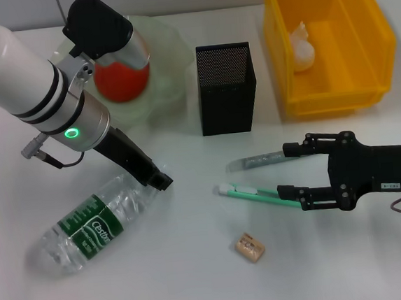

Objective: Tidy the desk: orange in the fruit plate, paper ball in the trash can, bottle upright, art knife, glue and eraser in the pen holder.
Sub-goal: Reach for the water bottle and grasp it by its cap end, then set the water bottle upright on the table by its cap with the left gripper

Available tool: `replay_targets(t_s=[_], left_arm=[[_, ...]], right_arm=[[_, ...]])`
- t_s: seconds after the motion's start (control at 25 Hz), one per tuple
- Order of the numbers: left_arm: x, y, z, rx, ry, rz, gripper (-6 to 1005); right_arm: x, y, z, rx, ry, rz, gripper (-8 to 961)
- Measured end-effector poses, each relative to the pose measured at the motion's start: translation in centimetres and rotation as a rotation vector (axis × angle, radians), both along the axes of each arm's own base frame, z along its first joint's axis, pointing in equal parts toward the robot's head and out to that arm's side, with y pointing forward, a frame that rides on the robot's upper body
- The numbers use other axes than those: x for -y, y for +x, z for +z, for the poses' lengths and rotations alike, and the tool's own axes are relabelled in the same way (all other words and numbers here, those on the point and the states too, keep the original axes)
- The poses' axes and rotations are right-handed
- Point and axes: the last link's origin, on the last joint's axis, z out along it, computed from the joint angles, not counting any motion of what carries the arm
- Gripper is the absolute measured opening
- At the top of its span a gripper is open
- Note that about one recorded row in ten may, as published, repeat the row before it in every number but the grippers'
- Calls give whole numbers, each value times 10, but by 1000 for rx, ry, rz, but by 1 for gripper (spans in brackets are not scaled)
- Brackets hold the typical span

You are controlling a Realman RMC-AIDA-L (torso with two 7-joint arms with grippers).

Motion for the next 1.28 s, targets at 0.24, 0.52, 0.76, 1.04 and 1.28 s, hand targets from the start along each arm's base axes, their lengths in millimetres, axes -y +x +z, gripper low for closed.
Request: replay_targets(t_s=[0.24,0.52,0.76,1.04,1.28], left_arm=[[0,2,3,28,-2,-9,451],[2,14,17,165,-37,-58,450],[10,22,29,253,-47,-179,449],[15,26,37,305,-48,-254,449],[19,31,46,375,-42,-317,448]], right_arm=[[0,0,0,0,0,0,737],[0,0,0,1,-1,1,738],[1,0,-2,-2,-7,0,738],[2,-2,-5,-11,-22,2,737],[3,-3,-6,-20,-31,1,738]])
